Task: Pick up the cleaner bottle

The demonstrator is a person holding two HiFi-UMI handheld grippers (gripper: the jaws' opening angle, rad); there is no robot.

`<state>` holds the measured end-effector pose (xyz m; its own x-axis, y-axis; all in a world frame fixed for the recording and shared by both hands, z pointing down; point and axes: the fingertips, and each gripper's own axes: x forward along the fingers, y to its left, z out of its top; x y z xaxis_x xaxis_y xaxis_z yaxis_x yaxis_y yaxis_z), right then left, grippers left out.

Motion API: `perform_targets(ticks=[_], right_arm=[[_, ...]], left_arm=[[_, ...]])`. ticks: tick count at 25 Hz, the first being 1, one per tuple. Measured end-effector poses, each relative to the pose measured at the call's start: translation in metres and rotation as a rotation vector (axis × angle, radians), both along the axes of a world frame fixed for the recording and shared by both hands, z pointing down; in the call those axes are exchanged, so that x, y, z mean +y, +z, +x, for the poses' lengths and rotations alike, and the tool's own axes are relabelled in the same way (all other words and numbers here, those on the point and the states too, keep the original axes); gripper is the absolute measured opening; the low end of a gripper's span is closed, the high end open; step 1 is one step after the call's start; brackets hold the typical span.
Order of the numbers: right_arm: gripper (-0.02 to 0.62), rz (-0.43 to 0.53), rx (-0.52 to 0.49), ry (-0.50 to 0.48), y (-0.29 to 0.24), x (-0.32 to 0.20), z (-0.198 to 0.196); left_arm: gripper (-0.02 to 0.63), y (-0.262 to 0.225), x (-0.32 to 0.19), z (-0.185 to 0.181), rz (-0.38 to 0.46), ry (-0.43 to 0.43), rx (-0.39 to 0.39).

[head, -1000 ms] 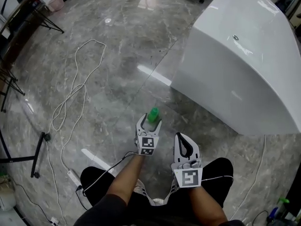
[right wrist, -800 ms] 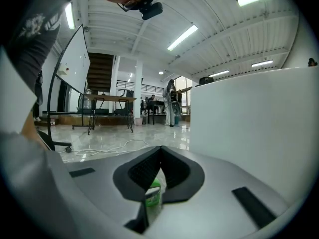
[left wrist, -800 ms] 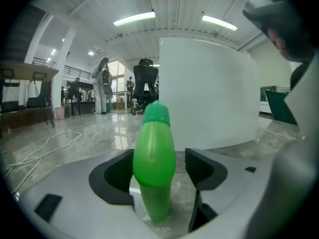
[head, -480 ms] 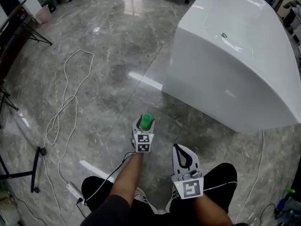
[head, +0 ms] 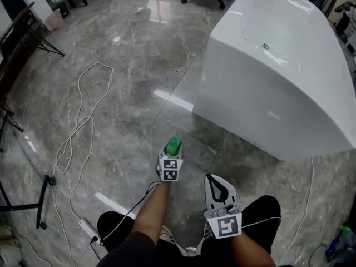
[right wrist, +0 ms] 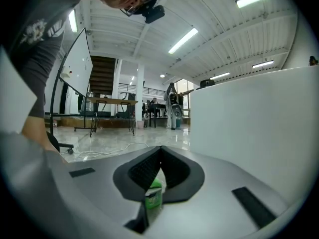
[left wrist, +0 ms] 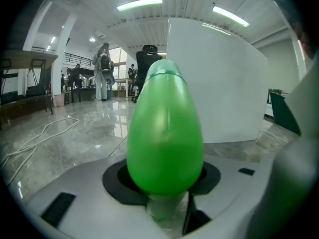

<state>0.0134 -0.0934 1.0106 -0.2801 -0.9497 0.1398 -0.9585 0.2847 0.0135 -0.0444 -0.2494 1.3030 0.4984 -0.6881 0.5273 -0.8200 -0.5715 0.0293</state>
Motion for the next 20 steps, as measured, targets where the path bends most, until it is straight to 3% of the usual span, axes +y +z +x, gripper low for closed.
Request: perform_targets(ticks=[10,20], right_arm=[[0.017,0.005,0.027,0.016,-0.005,-0.002,0.002],[0.017,0.049,-0.058,0.119,-0.067,-0.026,0.024]], left_arm=[[0.184,-0.072,0.005,0.008,0.093,0.011,0.072],[0.183,-0.213,0.015,-0.006,0.232,-0.019,0.126]])
